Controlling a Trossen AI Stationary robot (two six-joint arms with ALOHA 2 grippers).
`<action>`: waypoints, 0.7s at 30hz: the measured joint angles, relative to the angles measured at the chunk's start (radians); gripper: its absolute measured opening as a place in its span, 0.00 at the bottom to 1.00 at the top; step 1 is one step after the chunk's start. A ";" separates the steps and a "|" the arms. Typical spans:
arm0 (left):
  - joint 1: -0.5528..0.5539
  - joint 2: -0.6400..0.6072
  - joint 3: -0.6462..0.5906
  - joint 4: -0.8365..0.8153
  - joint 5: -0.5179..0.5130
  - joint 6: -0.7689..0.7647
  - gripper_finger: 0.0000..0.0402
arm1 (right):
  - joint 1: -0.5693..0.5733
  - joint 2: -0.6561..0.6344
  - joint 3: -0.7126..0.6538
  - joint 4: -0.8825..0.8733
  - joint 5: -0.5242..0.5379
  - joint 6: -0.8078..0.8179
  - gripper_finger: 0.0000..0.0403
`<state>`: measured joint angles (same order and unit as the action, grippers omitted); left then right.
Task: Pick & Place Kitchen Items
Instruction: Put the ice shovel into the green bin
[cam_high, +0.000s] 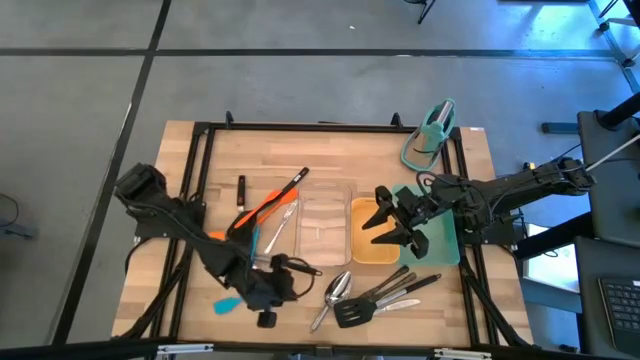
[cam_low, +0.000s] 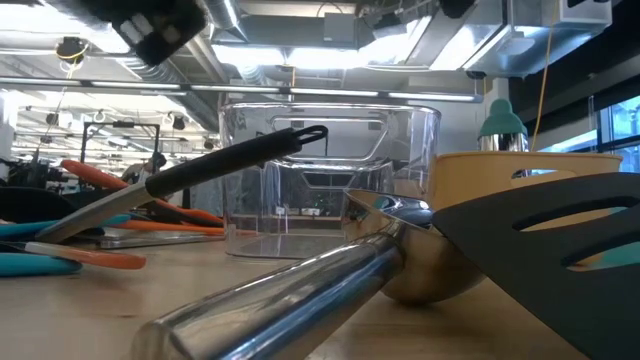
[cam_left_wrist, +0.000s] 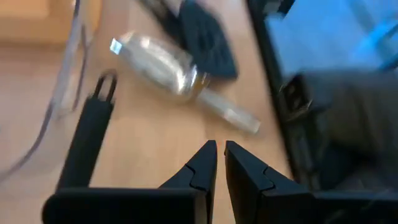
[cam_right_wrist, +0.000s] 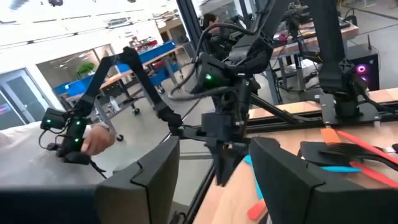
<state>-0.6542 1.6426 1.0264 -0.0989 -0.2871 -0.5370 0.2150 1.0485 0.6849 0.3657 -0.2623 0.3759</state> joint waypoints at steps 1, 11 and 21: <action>0.003 0.007 0.000 0.029 0.015 -0.001 0.09 | 0.000 0.000 0.000 -0.004 0.000 0.000 0.50; 0.009 0.180 -0.002 0.263 0.085 -0.123 0.27 | 0.000 0.000 0.000 -0.037 0.000 0.000 0.50; 0.068 0.163 -0.001 0.284 0.245 -0.071 0.32 | 0.000 0.000 0.000 -0.049 0.000 -0.033 0.50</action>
<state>-0.5861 1.8058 1.0257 0.1848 -0.0423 -0.6075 0.2150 1.0485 0.6849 0.3170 -0.2621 0.3431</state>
